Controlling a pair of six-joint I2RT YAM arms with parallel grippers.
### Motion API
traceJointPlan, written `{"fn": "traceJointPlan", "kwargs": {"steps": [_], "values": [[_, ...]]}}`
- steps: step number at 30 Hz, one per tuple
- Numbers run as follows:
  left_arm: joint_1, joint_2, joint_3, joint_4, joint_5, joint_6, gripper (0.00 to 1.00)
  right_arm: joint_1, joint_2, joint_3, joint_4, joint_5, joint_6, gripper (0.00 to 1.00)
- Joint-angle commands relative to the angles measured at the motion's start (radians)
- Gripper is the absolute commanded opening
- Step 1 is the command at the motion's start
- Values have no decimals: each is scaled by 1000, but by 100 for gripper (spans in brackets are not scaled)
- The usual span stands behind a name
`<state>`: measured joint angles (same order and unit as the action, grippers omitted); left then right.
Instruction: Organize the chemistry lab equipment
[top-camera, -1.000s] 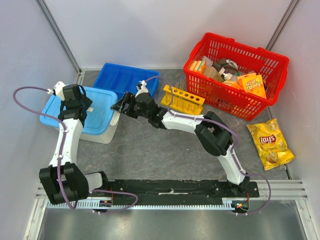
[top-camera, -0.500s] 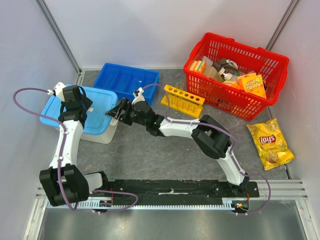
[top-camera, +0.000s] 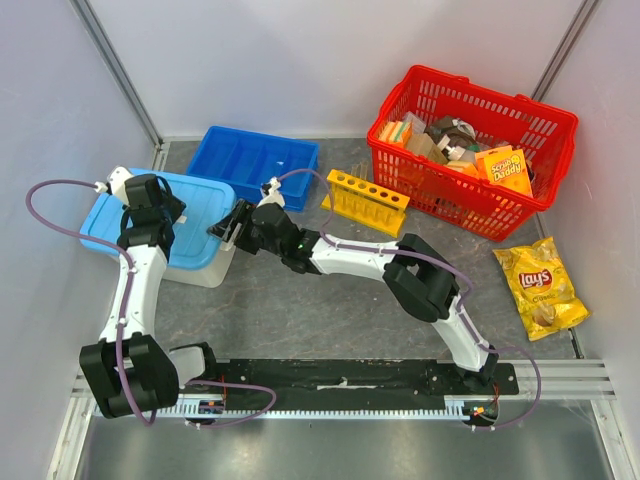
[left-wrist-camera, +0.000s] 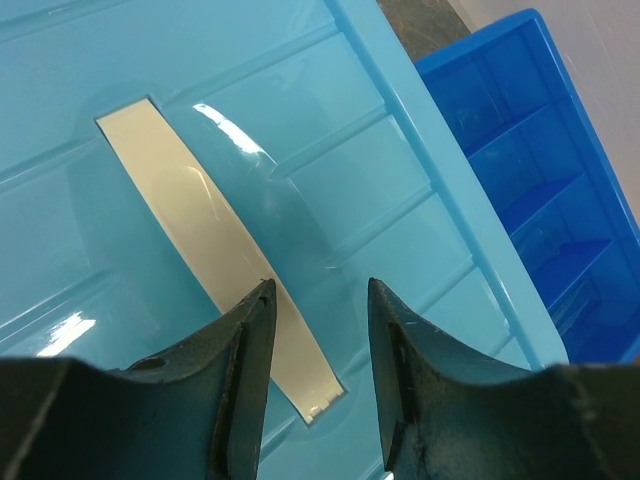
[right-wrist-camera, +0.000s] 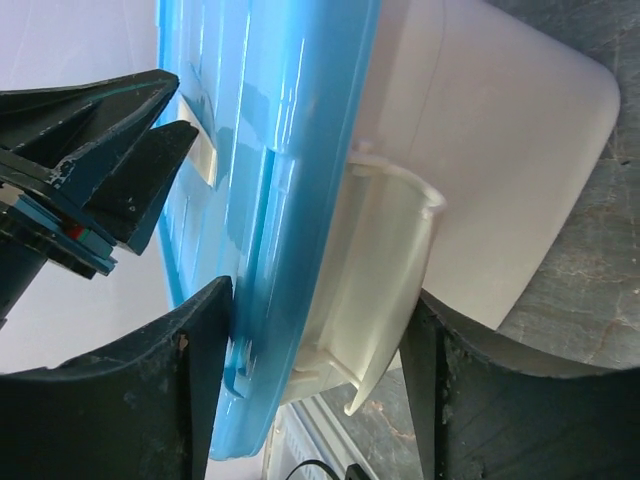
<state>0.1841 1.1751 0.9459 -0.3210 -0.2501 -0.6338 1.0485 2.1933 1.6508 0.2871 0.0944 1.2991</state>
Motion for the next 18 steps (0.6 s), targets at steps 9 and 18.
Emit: {"fn": "traceJointPlan", "kwargs": {"steps": [9,18], "values": [[-12,9,-79,-151,117,-43,48,34,17,234,-350,211,-176,51],[-14,12,-91,-144,120,-47,48,50,72,375,-496,264,-270,39]]}}
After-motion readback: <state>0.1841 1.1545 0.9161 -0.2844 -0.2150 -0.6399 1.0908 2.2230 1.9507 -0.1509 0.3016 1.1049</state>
